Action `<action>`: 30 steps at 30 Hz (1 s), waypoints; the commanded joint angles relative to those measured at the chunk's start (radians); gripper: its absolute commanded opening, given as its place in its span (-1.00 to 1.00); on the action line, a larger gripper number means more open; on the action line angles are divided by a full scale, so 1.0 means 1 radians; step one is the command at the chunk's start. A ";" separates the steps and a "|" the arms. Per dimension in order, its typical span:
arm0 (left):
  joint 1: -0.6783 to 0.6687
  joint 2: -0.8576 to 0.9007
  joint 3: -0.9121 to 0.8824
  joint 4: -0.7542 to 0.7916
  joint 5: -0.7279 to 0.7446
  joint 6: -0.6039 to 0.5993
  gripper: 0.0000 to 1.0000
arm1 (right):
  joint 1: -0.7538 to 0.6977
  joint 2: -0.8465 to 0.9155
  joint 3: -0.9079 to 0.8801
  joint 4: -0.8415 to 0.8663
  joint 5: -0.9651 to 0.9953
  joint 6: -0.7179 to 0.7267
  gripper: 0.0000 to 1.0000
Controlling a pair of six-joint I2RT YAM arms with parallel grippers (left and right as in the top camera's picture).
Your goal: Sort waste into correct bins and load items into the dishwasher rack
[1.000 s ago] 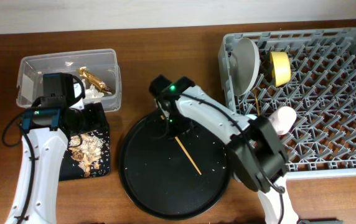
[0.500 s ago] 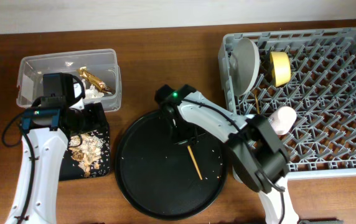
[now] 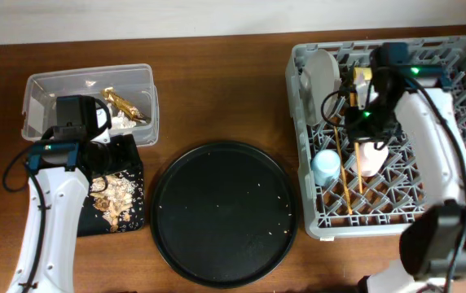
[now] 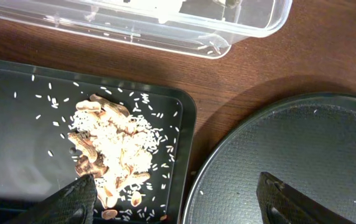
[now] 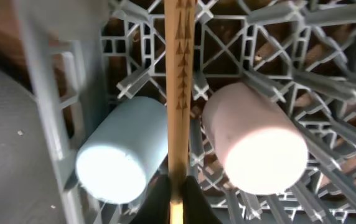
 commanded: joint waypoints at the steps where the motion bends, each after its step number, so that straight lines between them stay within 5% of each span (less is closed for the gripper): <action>1: 0.003 -0.011 0.001 -0.001 -0.007 -0.012 0.64 | 0.008 0.026 -0.008 0.031 -0.007 -0.013 -0.57; 2: 0.003 -0.011 0.001 -0.001 -0.007 -0.012 0.64 | 0.008 0.023 -0.005 0.031 -0.007 -0.012 -0.23; 6: 0.003 -0.011 0.001 0.000 -0.006 -0.012 0.63 | -0.007 -0.088 -0.004 0.031 -0.007 0.037 -0.07; 7: 0.003 -0.011 0.001 0.003 -0.004 -0.011 0.64 | -0.032 -0.135 -0.004 0.037 -0.028 0.070 0.05; 8: 0.000 -0.011 0.001 0.023 0.048 0.033 0.64 | -0.073 -0.179 -0.004 0.044 -0.097 0.068 0.39; 9: -0.032 -0.011 0.001 0.074 0.131 0.104 0.74 | -0.148 -0.212 -0.004 0.026 -0.313 -0.029 0.60; 12: -0.135 -0.011 0.001 -0.004 0.103 0.134 0.99 | -0.173 -0.215 -0.005 -0.102 -0.289 -0.026 0.80; 14: -0.135 -0.011 0.001 -0.109 0.061 0.134 0.98 | -0.172 -0.228 -0.011 -0.140 -0.275 -0.020 0.97; 18: -0.135 -0.039 -0.022 -0.201 0.064 0.133 0.98 | -0.172 -0.465 -0.293 0.021 -0.248 -0.001 0.97; 22: -0.135 -0.468 -0.299 0.023 0.072 0.130 0.98 | -0.172 -0.906 -0.652 0.201 -0.225 0.019 0.97; 26: -0.135 -0.798 -0.400 0.075 0.071 0.119 0.98 | -0.172 -1.081 -0.689 0.219 -0.227 0.022 0.97; 30: -0.135 -0.832 -0.400 0.075 0.071 0.119 0.99 | -0.172 -1.073 -0.689 0.219 -0.227 0.022 0.97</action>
